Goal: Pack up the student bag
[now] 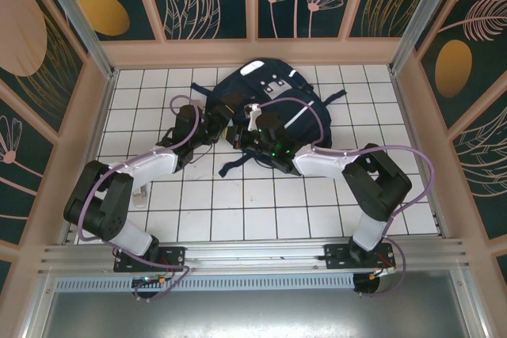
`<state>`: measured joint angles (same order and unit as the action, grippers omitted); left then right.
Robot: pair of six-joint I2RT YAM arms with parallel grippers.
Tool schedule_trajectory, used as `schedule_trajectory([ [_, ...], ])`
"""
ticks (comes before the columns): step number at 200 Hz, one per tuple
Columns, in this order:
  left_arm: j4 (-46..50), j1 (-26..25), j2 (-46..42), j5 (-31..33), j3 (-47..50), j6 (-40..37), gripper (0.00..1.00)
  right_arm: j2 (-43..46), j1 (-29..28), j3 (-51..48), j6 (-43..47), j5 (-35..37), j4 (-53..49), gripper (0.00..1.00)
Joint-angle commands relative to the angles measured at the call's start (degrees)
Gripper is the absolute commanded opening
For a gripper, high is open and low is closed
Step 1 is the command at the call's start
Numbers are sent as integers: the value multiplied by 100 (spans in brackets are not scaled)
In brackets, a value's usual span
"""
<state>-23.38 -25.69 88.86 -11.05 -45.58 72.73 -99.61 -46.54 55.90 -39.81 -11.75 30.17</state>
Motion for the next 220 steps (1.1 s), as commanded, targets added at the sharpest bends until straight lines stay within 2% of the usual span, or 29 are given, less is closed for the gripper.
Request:
schedule_trajectory([
  [1,-4,-138,-116,-178,30,-39,68,-65,58,171,0,76,349,2],
  [15,54,-136,-117,-177,-16,-100,77,-45,58,145,15,76,322,0],
  [25,153,-133,-126,-167,-107,-199,97,-19,66,117,44,85,284,0],
  [30,252,-137,-138,-152,-175,-294,99,-8,79,100,57,93,271,0],
  [79,1476,-138,-408,734,-914,-1880,99,636,304,-482,137,192,-17,0],
  [98,1753,-138,-300,709,-1278,-2560,98,1098,479,-720,274,381,-472,0],
  [119,2238,-281,-10,715,-1756,-3167,90,1685,809,-938,368,703,-1219,0],
  [149,2835,-753,527,911,-2486,-4006,88,2714,1487,-1381,227,1162,-2095,0],
  [168,3172,-1135,976,1042,-2991,-4535,86,3394,2132,-1658,193,1448,-2564,0],
  [188,3563,-1547,1591,1221,-3616,-5069,82,4053,2676,-1979,215,1491,-2771,0],
  [220,4373,-2230,2630,1586,-4771,-6040,80,4912,3471,-2266,310,1413,-3183,0],
])
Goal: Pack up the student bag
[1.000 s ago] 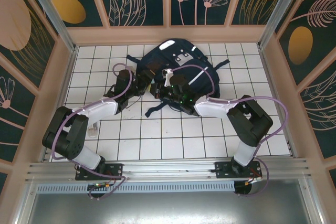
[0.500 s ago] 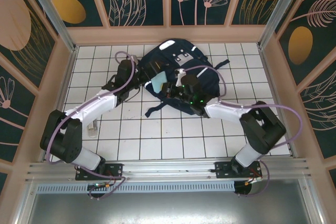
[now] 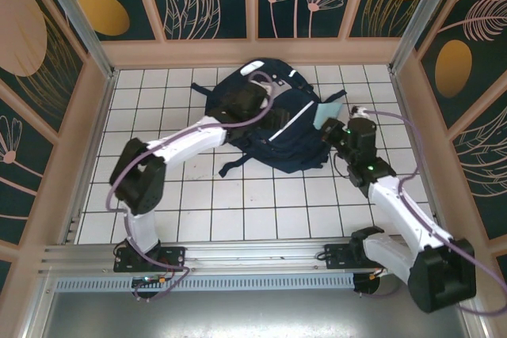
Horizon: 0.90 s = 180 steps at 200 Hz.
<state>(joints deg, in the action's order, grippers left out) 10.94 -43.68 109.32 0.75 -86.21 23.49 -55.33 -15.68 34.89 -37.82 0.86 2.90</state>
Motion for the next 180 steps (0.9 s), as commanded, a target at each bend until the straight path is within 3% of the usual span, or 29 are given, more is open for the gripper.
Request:
schedule_trajectory([
  [1,961,-453,614,429,-708,-1175,80,504,401,-171,119,147,-469,0],
  [36,1463,-995,1502,1287,-1603,-1903,82,915,919,-246,308,30,-863,0],
  [84,1703,-1002,2117,2158,-2062,-1981,78,1036,1160,-317,302,-268,-871,0],
  [100,1754,-1005,2091,1960,-2159,-1883,77,1017,1165,-308,311,-306,-853,0],
  [144,1881,-1005,1724,555,-2539,-1716,82,900,1187,-324,268,-379,-757,0],
  [180,1806,-948,1879,810,-2663,-1877,83,786,1192,-419,125,-532,-568,0],
])
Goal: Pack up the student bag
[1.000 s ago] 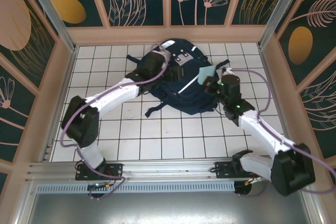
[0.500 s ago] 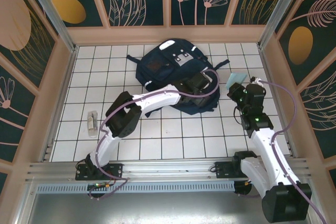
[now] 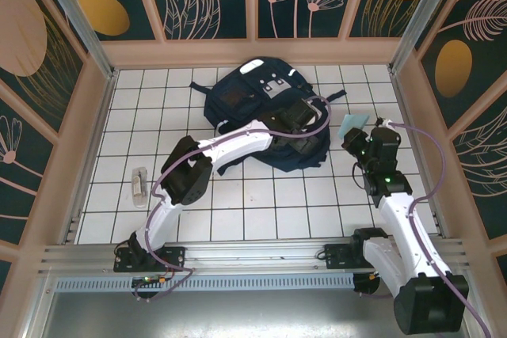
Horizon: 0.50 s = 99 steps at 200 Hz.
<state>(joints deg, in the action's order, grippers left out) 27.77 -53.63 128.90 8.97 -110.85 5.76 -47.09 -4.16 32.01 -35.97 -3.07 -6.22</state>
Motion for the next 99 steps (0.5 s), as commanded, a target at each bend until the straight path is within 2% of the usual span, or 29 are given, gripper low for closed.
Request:
schedule_trajectory([
  [1,123,54,-69,-2,-196,-107,83,-42,39,-141,-69,-149,351,0],
  [37,36,139,231,292,-98,-74,78,-63,33,-361,-259,-378,546,0],
  [74,-255,528,310,379,178,203,69,4,34,-418,-277,-405,518,0],
  [99,-352,623,344,357,293,65,70,16,37,-406,-260,-383,500,0],
])
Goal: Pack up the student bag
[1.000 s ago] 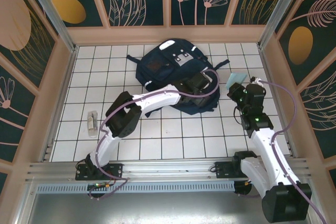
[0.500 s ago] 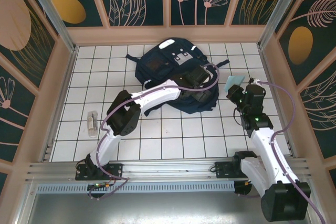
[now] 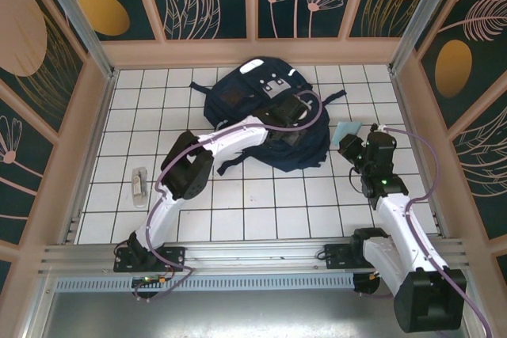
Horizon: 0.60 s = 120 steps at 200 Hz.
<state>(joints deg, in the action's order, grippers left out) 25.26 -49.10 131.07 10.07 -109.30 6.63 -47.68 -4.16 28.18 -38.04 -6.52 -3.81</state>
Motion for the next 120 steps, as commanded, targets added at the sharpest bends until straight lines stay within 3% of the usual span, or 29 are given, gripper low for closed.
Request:
schedule_trajectory([
  [1,-92,168,133,249,137,-31,71,70,33,-24,-49,-35,259,0],
  [33,48,167,217,29,177,-67,79,47,38,-56,-110,-75,345,0],
  [48,61,172,200,-15,255,-41,78,-6,20,-75,-149,-151,424,0],
  [55,50,169,177,31,305,-31,72,-49,3,-76,-164,-200,484,0],
  [81,48,247,46,-49,314,127,33,-276,-95,-26,-175,-416,708,0],
  [120,86,461,-495,-697,133,500,14,-677,-338,215,-125,-643,963,0],
])
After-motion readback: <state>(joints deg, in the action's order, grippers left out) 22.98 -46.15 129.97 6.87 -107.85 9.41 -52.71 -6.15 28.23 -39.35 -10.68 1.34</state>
